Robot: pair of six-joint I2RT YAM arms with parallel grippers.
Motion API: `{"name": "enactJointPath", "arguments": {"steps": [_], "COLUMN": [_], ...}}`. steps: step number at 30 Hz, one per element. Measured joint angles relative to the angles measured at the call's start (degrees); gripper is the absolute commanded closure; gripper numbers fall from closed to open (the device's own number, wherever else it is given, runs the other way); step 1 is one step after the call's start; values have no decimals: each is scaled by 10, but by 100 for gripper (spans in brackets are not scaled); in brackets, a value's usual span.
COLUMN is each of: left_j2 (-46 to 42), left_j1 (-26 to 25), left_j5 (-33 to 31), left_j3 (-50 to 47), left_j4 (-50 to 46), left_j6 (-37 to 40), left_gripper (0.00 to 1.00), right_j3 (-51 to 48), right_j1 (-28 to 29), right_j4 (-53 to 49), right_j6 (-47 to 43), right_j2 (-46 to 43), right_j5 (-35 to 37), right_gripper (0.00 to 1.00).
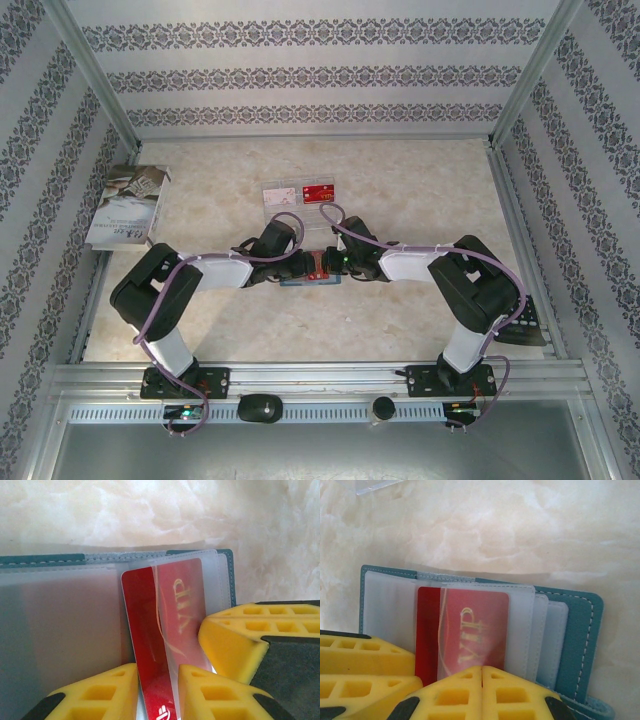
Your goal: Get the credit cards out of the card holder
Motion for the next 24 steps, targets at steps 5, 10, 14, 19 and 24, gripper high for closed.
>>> {"name": "enactJointPath", "arguments": {"steps": [5, 10, 14, 19, 24], "left_j2": [4, 9, 16, 16, 15], "left_j1": [6, 9, 13, 16, 16], "left_j5": [8, 19, 20, 21, 21], "left_j3": [-11, -20, -24, -25, -27], "left_j4": [40, 72, 82, 82, 82], "left_j6": [-16, -28, -32, -34, -34], "left_gripper": [73, 79, 91, 100, 100], "right_j3": [0, 0, 0, 0, 0], "right_j1": [-4, -4, -4, -4, -4], "right_j4": [7, 9, 10, 10, 10], "right_j6": [0, 0, 0, 0, 2], "right_j2": [3, 4, 5, 5, 5], "right_j5": [-2, -5, -8, -8, -6], "right_gripper": [100, 100, 100, 100, 100]}}
